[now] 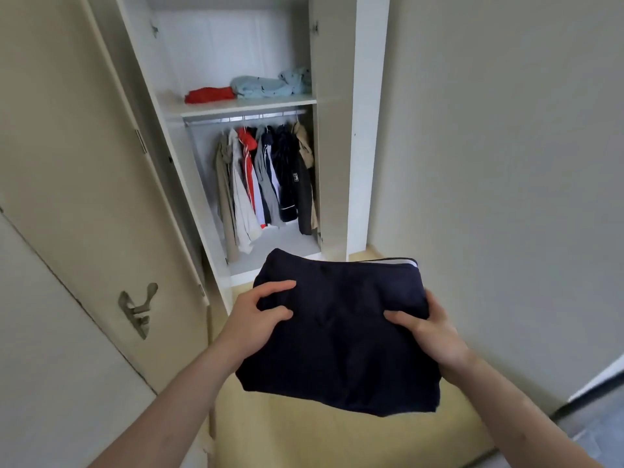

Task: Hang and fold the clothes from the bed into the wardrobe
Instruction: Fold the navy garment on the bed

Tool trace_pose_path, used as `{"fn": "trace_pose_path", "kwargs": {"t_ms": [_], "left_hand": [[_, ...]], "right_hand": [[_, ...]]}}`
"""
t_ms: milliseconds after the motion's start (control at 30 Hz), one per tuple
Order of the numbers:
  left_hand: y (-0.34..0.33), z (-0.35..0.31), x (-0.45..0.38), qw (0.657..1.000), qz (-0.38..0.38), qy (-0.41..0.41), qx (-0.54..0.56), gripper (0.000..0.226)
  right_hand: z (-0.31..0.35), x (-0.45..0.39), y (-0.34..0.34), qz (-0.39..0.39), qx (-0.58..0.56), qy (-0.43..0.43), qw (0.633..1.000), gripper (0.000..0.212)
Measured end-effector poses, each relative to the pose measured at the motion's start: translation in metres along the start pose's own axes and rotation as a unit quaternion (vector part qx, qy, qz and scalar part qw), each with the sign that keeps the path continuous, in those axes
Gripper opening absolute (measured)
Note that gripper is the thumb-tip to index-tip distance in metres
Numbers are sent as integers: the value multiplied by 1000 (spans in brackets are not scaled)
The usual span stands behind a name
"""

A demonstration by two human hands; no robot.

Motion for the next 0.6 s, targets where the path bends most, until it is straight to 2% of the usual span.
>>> {"fn": "trace_pose_path", "kwargs": {"t_ms": [367,500,600], "left_hand": [[73,-50,-167,996,-83,-29,-6,48],[109,-64,-217,993,-108,-38,-4,48],[138,-73,-259,991,-122,-51,-4,48]], "right_hand": [[88,-226,-11,100,6,34,994,49],[116,-298,-34,125,7,41,991,62],[135,-347,-55,129,3,56,990,64]]}}
Point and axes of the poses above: each hand's wrist, its own x-axis away from the middle knuckle, its own y-axis out of the back of the hand, z = x × y, the point moved 2 cm from there along -x, towards the middle knuckle, and after that the axes turned 9 degrees about z, right-handed, at the moved point
